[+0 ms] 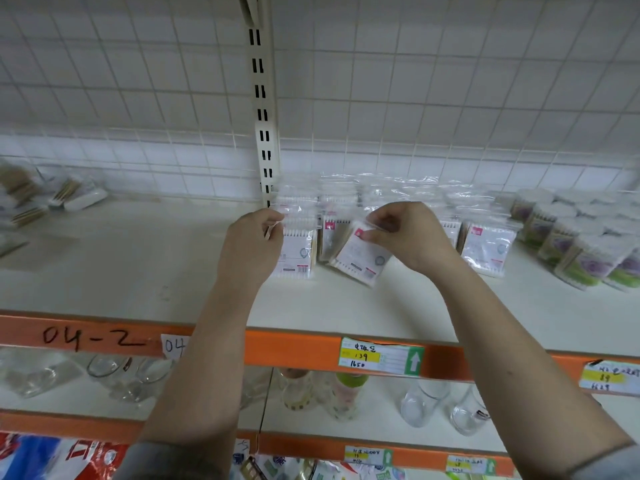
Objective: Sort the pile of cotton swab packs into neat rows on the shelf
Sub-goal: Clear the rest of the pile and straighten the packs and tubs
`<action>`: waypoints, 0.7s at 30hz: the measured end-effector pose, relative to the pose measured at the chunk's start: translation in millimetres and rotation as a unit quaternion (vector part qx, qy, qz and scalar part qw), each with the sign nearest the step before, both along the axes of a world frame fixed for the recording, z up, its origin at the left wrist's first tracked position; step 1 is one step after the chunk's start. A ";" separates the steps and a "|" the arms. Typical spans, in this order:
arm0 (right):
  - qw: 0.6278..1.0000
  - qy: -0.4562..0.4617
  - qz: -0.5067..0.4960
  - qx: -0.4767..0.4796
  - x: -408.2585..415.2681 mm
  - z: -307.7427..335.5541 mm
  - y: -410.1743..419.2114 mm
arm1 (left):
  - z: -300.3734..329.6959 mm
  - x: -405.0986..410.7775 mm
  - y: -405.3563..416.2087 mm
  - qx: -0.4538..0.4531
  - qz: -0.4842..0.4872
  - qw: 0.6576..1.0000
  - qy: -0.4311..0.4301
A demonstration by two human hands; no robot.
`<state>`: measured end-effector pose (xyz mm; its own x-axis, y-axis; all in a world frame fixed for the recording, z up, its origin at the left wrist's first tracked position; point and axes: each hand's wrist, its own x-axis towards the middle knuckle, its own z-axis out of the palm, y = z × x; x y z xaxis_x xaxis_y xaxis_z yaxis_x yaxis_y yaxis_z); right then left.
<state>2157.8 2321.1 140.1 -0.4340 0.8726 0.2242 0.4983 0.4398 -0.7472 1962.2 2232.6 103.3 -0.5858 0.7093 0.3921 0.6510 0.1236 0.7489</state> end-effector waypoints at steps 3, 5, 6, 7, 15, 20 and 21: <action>0.997 -0.066 0.031 0.033 -16.9 -1.9 7.6 | -1.8 -2.4 -1.8 -0.001 0.005 1.000 0.000; 0.992 -0.105 0.052 0.049 -24.6 -3.0 11.1 | -4.7 -6.6 -2.8 0.000 0.012 1.000 0.007; 0.989 -0.123 0.065 0.053 -26.9 -3.6 12.1 | -7.0 -9.4 -3.3 0.004 0.016 1.000 0.007; 0.984 -0.145 0.078 0.061 -27.7 -3.8 12.1 | -9.0 -11.9 -4.3 0.006 0.021 1.000 0.009; 0.967 -0.221 0.076 0.099 -28.0 -12.1 15.1 | -22.4 -17.4 -9.6 -0.038 0.039 0.998 0.017; 0.966 -0.212 0.071 0.127 -24.7 -17.3 12.0 | -21.4 -11.5 -15.6 -0.052 0.068 0.996 0.010; 0.964 -0.213 0.076 0.140 -23.0 -18.0 10.3 | -20.7 -11.0 -18.0 -0.061 0.077 0.995 0.010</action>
